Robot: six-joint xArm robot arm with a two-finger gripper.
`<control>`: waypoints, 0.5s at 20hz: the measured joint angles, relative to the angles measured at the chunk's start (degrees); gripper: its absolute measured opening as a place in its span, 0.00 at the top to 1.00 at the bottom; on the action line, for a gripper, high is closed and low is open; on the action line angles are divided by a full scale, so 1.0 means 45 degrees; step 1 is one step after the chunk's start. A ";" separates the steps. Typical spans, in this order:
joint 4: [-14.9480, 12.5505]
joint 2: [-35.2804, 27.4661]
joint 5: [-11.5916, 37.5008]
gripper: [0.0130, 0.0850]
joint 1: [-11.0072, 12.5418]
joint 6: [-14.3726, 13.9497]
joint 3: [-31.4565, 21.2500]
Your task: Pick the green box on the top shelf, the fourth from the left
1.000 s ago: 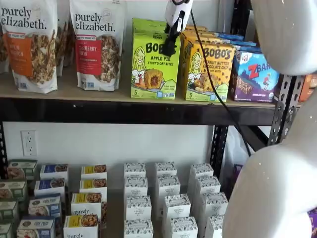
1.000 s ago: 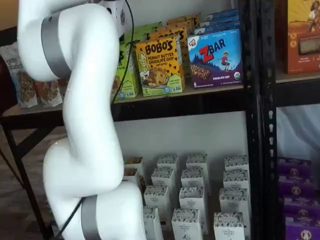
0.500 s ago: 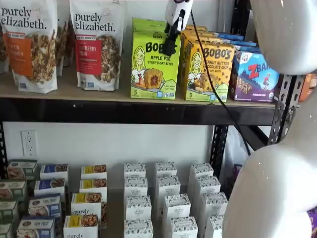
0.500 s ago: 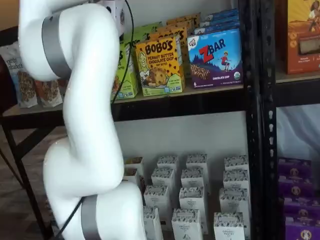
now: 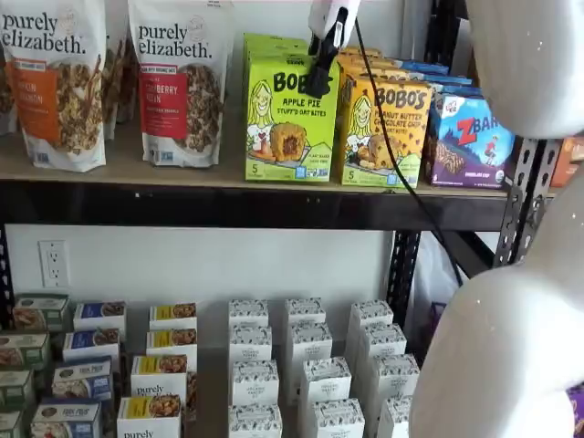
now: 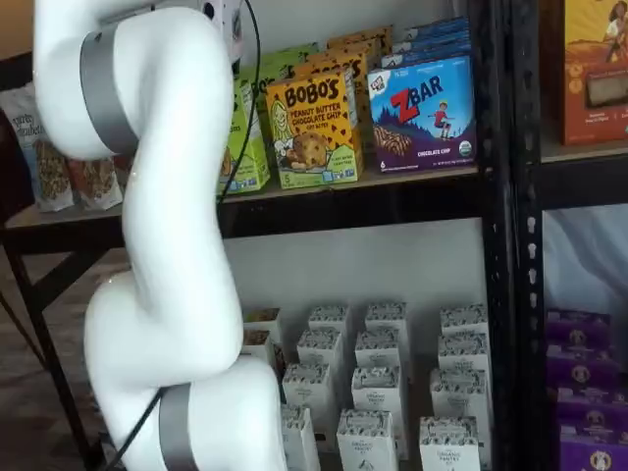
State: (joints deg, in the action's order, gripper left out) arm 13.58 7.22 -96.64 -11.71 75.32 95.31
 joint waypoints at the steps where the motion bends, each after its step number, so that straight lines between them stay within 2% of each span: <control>1: 0.0004 0.0105 -0.0042 0.94 0.0010 0.0003 -0.0075; 5: 0.0207 0.0494 -0.0521 0.94 0.0118 0.0021 -0.0258; 10: 0.0826 0.1501 -0.1130 0.94 0.0352 0.0017 -0.0848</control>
State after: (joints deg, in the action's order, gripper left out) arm 17.30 13.98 -101.72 -10.12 75.39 91.49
